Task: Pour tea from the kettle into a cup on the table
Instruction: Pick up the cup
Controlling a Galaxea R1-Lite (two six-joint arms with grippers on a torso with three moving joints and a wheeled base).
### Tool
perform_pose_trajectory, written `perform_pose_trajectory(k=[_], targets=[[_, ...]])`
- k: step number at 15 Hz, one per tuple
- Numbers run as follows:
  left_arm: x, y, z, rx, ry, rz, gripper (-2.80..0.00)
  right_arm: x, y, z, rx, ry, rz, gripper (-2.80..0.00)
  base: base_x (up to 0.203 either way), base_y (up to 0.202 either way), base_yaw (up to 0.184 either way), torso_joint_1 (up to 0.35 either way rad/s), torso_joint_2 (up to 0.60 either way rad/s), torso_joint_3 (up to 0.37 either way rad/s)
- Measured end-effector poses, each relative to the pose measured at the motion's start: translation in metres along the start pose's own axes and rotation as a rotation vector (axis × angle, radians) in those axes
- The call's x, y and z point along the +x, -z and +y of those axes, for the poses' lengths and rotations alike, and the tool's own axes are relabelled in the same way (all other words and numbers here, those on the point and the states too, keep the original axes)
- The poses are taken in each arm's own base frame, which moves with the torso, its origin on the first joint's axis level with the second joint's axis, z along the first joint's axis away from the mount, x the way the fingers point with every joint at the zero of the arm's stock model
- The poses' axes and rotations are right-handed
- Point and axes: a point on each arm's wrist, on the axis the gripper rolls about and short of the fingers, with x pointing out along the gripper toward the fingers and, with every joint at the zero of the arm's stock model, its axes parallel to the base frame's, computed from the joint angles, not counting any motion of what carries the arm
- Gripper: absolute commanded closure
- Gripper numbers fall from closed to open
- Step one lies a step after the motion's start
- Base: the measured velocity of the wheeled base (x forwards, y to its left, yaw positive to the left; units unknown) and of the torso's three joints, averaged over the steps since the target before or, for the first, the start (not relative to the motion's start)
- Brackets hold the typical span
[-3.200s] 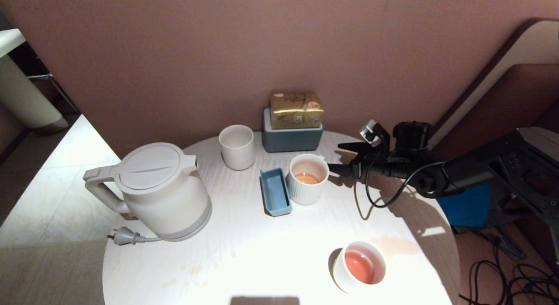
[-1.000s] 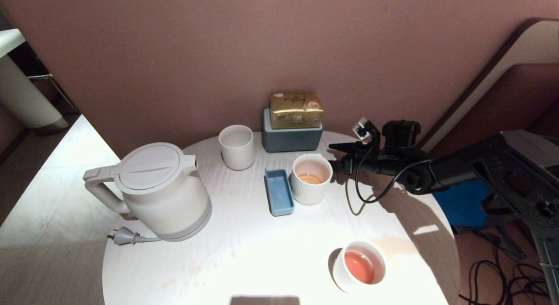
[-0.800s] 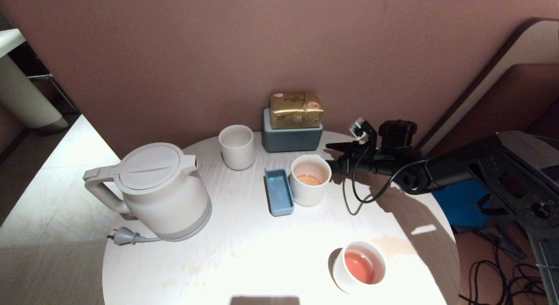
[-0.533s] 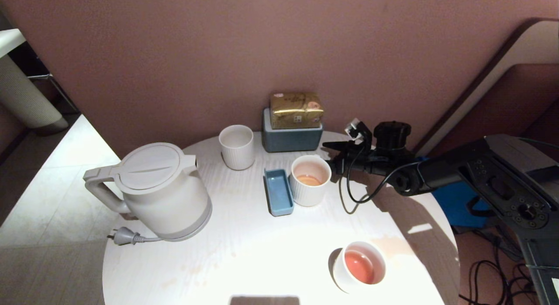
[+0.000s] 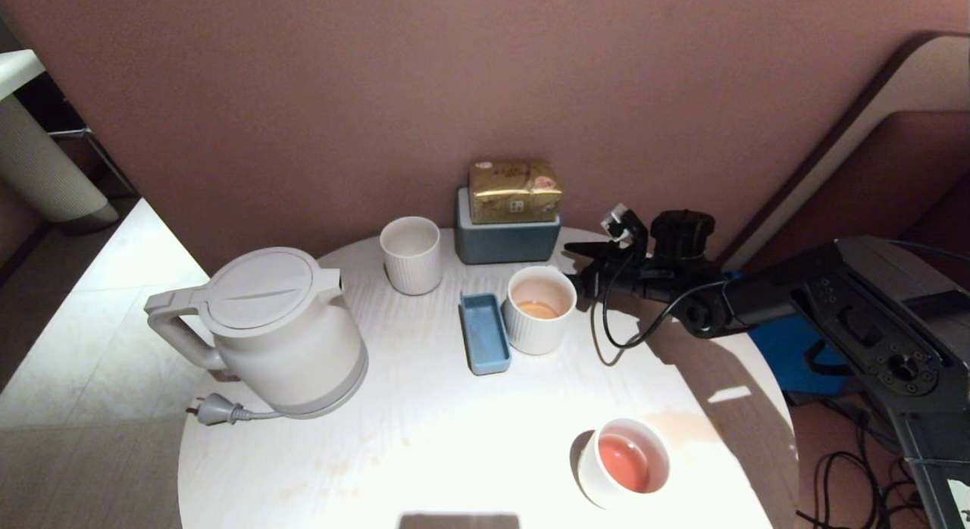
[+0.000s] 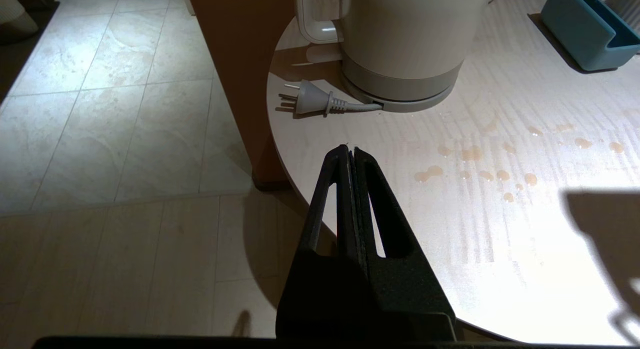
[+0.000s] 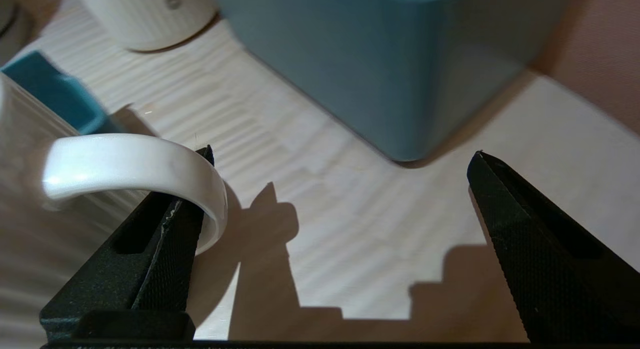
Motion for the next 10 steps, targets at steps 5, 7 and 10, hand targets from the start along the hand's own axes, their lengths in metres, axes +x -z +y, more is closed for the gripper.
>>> perform_pose_trajectory(k=[5,7,10], targets=[[0.0,0.0,0.0,0.0,0.0,0.0,0.0,-0.008,-0.002,-0.009,-0.013,0.031,-0.013,-2.8,0.0,0.0,0.0,0.0,0.0,0.0],[0.0,0.0,0.0,0.0,0.0,0.0,0.0,-0.013,0.001,-0.012,-0.014,0.042,-0.013,-2.8,0.0,0.0,0.0,0.0,0.0,0.0],[0.0,0.0,0.0,0.0,0.0,0.0,0.0,-0.02,0.004,-0.007,-0.009,0.045,-0.007,-2.8,0.0,0.0,0.0,0.0,0.0,0.0]])
